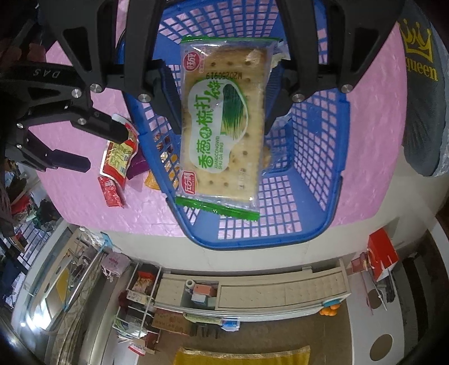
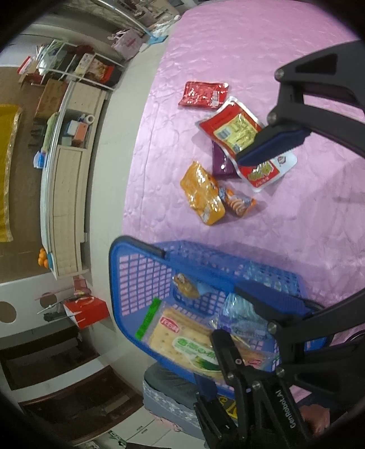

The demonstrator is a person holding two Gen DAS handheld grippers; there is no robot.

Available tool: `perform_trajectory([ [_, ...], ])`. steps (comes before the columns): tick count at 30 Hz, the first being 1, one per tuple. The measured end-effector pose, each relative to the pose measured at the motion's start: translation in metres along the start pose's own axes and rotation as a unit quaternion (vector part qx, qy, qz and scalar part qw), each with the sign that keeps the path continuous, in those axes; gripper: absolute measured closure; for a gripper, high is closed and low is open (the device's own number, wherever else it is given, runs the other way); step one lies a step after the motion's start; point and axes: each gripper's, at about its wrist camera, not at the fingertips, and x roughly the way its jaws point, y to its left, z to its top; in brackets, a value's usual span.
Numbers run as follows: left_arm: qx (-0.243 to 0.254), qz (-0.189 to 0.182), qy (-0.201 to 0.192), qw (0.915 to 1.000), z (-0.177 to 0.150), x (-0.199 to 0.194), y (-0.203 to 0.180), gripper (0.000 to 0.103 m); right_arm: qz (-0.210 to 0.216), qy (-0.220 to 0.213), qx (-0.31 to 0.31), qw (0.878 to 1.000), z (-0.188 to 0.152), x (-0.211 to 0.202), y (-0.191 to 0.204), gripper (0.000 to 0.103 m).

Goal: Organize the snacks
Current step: 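Lower the cracker pack into the basket and open the left tool, then move both tools back to the remaining snacks on the bed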

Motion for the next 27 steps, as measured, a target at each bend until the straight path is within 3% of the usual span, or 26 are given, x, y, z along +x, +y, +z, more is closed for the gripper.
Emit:
perform_trajectory([
  [3,0.012,0.003,-0.013,0.9998,0.001,-0.003,-0.002,0.025,-0.006,-0.007,0.006,1.000,0.002,-0.005,-0.005,0.017],
  [4,0.016,0.005,-0.017,0.9997,0.000,-0.006,-0.003,0.024,-0.006,-0.009,0.008,1.000,0.003,-0.006,-0.007,0.017],
  [18,0.023,0.011,-0.041,0.9988,-0.016,-0.055,-0.014,0.024,0.003,-0.029,0.012,1.000,-0.005,-0.044,-0.002,0.017],
  [27,0.041,0.003,-0.056,0.9976,-0.026,-0.078,-0.046,0.024,0.000,-0.046,0.018,0.999,-0.019,-0.076,-0.013,0.017],
])
